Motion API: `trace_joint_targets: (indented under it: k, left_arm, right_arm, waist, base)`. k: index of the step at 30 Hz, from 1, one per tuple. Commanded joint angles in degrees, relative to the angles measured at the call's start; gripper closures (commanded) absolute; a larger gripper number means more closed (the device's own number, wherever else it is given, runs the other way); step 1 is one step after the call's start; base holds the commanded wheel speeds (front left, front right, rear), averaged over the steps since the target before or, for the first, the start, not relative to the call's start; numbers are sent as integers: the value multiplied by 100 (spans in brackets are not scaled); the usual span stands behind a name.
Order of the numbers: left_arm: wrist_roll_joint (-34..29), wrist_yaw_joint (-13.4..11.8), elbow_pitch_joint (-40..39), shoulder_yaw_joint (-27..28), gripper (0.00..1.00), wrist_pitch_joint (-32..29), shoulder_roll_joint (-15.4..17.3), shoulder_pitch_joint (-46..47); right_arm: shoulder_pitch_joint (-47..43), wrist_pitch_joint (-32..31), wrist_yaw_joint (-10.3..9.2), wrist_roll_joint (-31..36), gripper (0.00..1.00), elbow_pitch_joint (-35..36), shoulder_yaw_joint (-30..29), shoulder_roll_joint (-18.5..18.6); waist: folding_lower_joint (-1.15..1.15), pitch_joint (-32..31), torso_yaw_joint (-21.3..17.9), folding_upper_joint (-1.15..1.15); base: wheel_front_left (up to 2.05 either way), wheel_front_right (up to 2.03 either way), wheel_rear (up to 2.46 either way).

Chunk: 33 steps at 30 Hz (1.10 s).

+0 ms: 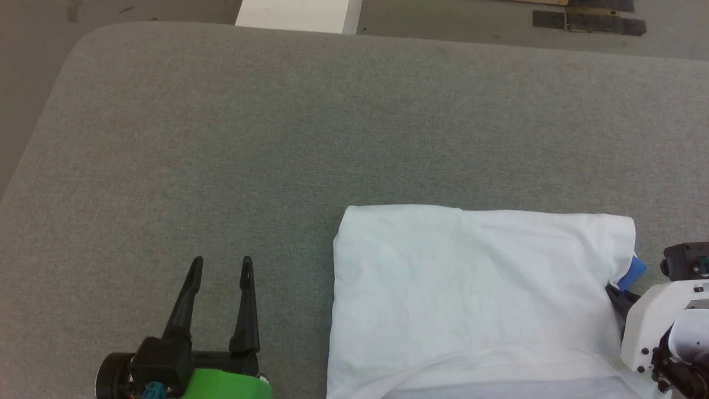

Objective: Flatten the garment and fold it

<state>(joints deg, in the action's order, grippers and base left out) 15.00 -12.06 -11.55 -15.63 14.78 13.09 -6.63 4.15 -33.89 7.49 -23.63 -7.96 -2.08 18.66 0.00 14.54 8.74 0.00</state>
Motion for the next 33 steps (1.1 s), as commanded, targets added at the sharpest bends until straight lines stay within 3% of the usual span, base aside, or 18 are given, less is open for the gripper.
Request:
trace_joint_targets:
  k: [1,14,17,24,33]
  left_arm:
    - [-86,44,25,21,0,21,-30,94]
    - [-65,164,166,144,0,21,-156,-174]
    - [-77,183,203,151,0,21,-165,-240]
    - [-74,241,271,125,0,22,-201,-390]
    - [-57,320,400,-8,0,22,-251,-462]
  right_arm:
    - [-29,-9,0,-10,100,-240,116,-196]
    - [-354,-101,0,518,100,-115,-1664,281]
    - [-412,-195,0,555,100,58,-1795,339]
    - [-376,-608,0,266,100,798,-1180,138]
    - [-203,-1437,0,-24,100,1654,201,-361]
  waist:
    - [0,-106,-58,0]
    - [0,-631,-276,0]
    - [0,-741,-307,0]
    - [0,-984,-372,0]
    - [0,-1184,-332,0]
  base:
    - [0,0,0]
    - [0,0,0]
    - [0,0,0]
    - [0,0,0]
    - [0,0,0]
